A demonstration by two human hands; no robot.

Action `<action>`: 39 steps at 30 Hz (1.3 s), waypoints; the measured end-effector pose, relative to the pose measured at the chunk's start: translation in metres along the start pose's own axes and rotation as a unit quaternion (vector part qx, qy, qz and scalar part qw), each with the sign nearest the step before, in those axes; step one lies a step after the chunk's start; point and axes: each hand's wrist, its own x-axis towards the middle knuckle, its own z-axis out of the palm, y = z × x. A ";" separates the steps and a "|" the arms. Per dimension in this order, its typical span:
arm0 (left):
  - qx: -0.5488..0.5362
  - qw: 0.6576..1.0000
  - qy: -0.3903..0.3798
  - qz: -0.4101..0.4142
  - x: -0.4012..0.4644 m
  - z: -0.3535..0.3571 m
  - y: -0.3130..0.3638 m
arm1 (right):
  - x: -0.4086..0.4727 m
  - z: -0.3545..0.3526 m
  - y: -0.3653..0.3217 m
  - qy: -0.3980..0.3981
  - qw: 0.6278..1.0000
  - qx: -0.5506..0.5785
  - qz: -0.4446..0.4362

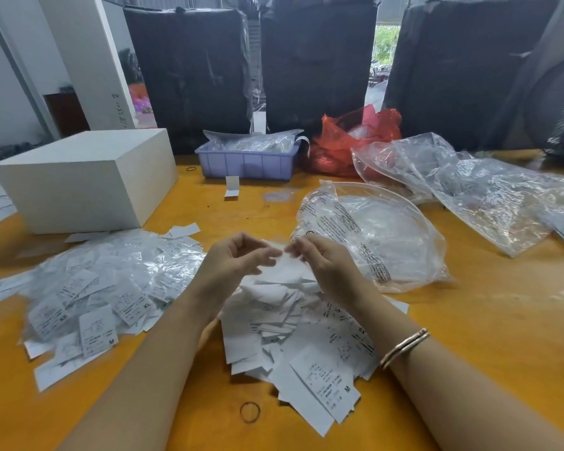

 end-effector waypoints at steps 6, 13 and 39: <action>-0.101 0.994 0.030 0.001 0.003 -0.002 -0.001 | -0.003 0.012 0.007 -0.106 0.922 -0.373 -0.010; -0.095 0.994 0.051 -0.011 0.005 -0.002 -0.006 | -0.005 0.014 0.004 -0.078 0.937 -0.340 -0.021; -0.085 0.990 0.104 0.037 0.006 -0.001 -0.006 | -0.009 -0.005 -0.017 0.109 0.952 0.278 0.067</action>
